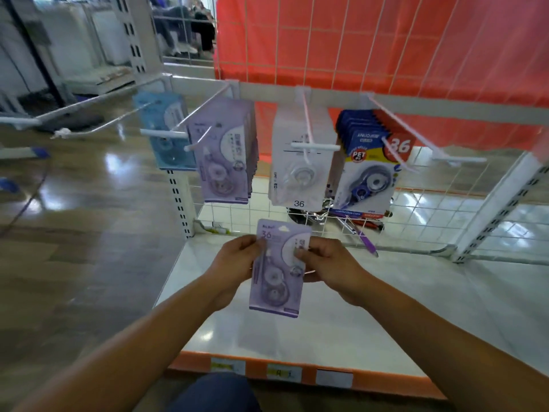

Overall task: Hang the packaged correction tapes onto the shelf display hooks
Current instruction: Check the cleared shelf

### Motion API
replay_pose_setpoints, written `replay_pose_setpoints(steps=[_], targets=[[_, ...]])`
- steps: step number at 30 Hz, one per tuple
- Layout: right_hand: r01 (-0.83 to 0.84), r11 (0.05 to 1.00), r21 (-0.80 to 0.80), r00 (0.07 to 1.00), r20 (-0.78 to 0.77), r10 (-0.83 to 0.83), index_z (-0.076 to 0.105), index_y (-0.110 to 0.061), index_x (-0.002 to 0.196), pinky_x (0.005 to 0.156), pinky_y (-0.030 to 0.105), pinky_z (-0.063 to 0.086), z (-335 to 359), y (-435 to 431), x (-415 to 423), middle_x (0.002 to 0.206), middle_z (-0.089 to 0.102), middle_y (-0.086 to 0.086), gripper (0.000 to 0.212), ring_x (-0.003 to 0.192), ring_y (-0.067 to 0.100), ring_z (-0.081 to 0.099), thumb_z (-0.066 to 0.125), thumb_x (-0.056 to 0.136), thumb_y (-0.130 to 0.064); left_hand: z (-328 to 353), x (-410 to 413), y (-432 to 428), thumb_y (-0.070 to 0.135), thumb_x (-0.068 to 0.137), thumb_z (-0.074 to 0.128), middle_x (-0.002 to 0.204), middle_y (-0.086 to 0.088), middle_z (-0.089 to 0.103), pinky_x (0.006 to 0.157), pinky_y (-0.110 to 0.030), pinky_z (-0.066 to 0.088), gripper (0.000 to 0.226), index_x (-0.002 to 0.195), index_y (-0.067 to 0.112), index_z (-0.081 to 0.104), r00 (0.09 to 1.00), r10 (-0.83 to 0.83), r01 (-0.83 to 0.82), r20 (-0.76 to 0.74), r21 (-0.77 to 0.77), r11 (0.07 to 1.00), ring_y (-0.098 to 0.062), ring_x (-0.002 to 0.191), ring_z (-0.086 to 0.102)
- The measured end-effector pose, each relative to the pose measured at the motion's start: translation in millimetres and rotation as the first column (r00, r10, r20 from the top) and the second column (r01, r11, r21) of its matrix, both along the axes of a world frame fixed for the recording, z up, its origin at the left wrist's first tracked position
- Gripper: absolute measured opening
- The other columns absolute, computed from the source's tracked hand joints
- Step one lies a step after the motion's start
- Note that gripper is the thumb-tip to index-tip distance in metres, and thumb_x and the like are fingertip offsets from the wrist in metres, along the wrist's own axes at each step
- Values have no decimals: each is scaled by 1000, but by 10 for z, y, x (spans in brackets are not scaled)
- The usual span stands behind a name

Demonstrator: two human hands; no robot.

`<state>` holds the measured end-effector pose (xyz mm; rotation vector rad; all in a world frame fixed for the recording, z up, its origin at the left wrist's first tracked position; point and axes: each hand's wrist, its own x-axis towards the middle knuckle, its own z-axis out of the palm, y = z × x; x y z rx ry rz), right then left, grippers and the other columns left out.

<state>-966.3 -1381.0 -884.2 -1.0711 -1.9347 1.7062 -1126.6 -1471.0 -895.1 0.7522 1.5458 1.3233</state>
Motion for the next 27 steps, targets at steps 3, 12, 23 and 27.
replay_pose_setpoints(steps=[3,12,23,27], targets=[[-13,998,67,999,-32,15,67,-12,106,71,30,59,112,-117,-224,101,71,10,17,83,19,69,52,97,-12,91,-147,-136,26,100,48,101,-7,74,75,-34,57,25,110,11,65,998,50,-53,45,71,996,-24,90,71],[102,925,365,965,-262,-3,69,-29,92,78,54,54,676,-485,-673,92,70,13,17,86,33,65,53,96,-24,584,-380,-482,12,101,40,89,2,72,61,-20,53,22,101,14,62,987,162,-148,-5,379,913,-10,76,69],[199,827,525,937,-349,-3,70,-13,85,65,36,48,1057,-606,-1048,76,67,11,21,66,24,57,55,95,-23,1001,-619,-514,24,99,45,96,-8,72,71,-31,57,22,98,10,62,950,282,-309,131,489,816,-19,83,70],[243,823,514,932,-359,-50,69,-7,89,69,45,52,1010,-548,-1126,78,66,18,25,68,30,58,55,95,-27,1037,-648,-464,27,99,45,102,-11,70,75,-35,57,24,101,10,61,950,303,-303,78,463,833,-20,86,70]])
